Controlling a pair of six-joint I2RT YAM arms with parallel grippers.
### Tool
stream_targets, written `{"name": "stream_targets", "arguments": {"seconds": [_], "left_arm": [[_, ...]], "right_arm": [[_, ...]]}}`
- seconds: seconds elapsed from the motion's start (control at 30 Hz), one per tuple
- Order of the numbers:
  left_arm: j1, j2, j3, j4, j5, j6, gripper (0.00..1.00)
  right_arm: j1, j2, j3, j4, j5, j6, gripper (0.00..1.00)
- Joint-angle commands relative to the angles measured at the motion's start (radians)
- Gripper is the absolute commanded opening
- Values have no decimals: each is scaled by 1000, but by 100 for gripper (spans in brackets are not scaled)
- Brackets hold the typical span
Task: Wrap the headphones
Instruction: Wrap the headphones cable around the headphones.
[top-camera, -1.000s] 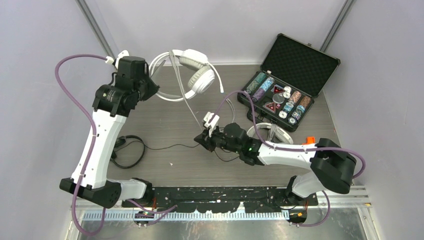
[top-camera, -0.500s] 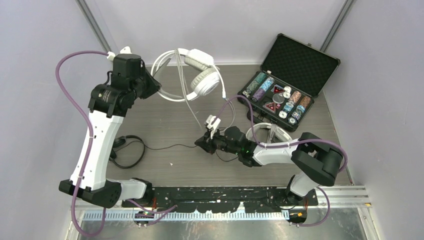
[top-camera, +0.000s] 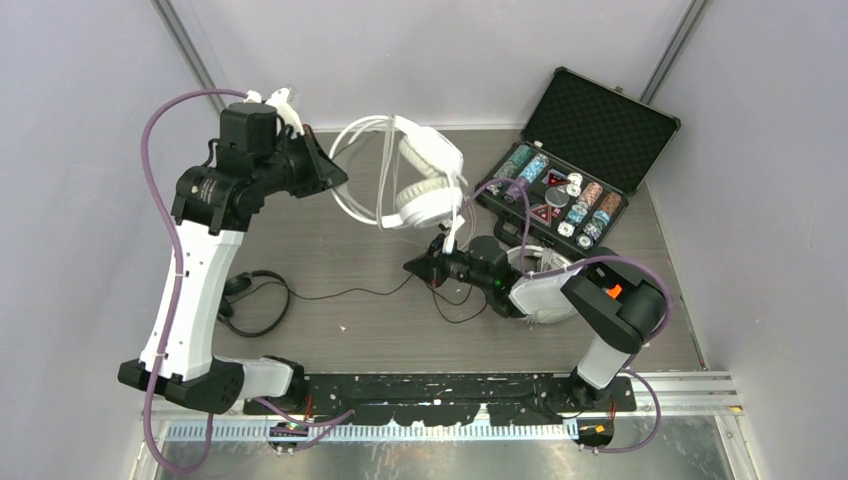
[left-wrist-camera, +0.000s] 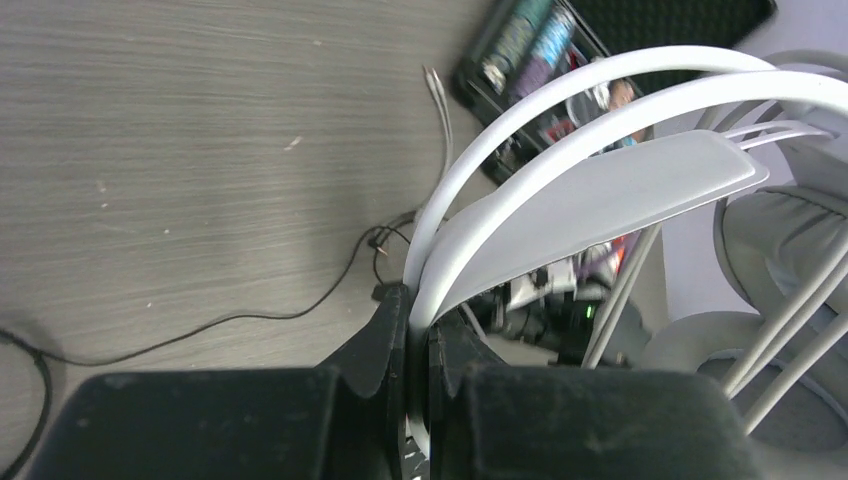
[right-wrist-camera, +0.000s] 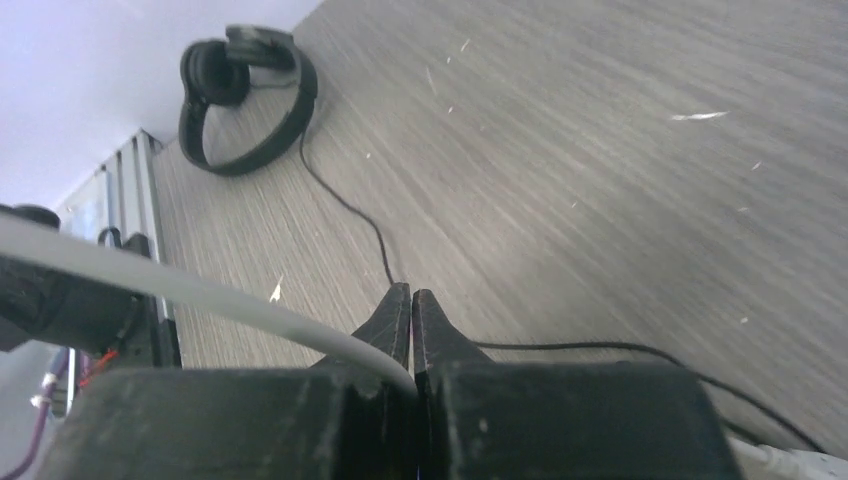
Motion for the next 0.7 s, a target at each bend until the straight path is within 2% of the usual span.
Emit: {"name": "stream_targets", "arguments": {"seconds": [0.0,0.1,0.2,0.23,0.33,0.5,0.67], "left_arm": [[3,-18,25,91,317,128,0],[3,-26,-23,92,417,192,0],[3,-37,-85,82,452,249,0],[3,-35,-95,63,441,271,0],[3,-26,-112,5,401,362,0],[2,-55,-201,4,390,555,0],[-15,-100,-300,74,277,761,0]], "right_arm": [[-81,10,27,100,-58,120,3],[-129,-16,62,36,-63,160,0],[-158,-77,143,-155,-64,158,0],[-163,-97,166,-246,-55,147,0],[-191,-145,216,-374,-42,149,0],[-262,-189,261,-458,-110,213,0],[-282,-222,327,-600,-192,219,5]]}}
